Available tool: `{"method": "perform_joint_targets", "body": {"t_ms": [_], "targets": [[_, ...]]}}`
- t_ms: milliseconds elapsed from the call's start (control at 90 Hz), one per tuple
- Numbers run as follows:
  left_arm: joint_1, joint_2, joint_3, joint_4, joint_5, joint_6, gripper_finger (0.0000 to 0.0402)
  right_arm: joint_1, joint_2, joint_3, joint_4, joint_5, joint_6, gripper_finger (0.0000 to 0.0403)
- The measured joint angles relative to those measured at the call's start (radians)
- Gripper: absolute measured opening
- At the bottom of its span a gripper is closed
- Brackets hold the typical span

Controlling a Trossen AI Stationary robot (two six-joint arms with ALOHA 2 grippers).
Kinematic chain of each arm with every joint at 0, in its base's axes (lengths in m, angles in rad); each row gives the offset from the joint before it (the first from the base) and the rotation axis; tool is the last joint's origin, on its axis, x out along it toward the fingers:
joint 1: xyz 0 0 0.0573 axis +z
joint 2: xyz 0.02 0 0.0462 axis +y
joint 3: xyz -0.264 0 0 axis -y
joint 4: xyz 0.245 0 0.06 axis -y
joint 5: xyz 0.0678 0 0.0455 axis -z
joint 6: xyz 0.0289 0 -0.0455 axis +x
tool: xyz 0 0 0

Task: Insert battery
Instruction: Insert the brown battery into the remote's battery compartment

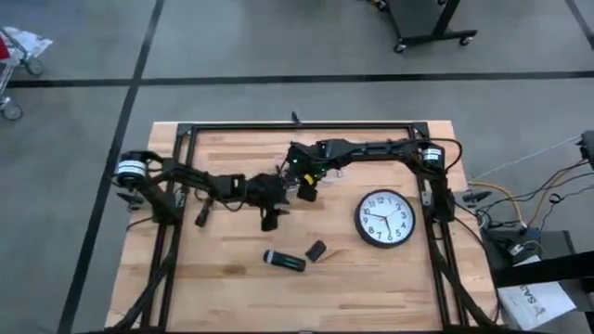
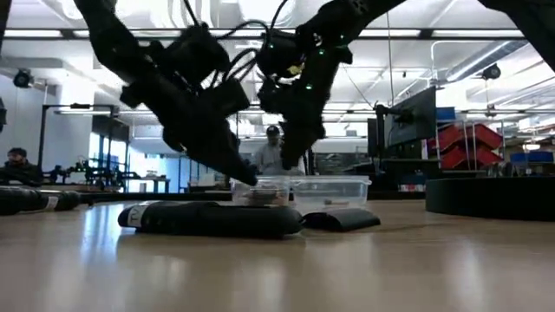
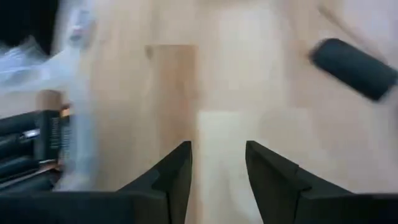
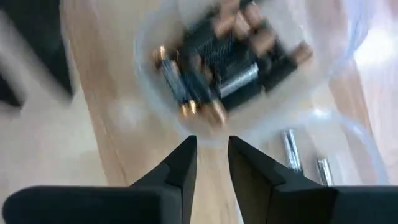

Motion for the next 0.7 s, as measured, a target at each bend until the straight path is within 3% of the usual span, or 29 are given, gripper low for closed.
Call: {"method": "perform_joint_targets", "body": {"t_ms": [156, 256, 533, 700], "targets": [[-0.015, -0.103, -0.011, -0.145, -0.004, -0.010, 0.0119, 0.009, 0.012, -0.041, 0.212, 0.006, 0.118, 0.0107], [-0.014, -0.207, -0.066, -0.202, -0.009, -0.023, 0.0110, 0.007, 0.033, -0.048, 0.223, 0.073, 0.175, 0.0117], [-0.014, -0.525, -0.262, -0.144, -0.119, -0.116, 0.0099, 0.041, 0.059, -0.067, 0.238, 0.109, 0.245, 0.0093], [-0.015, -0.683, -0.370, -0.070, -0.124, -0.184, 0.0098, 0.085, 0.061, -0.072, 0.195, 0.116, 0.277, 0.0069]]}}
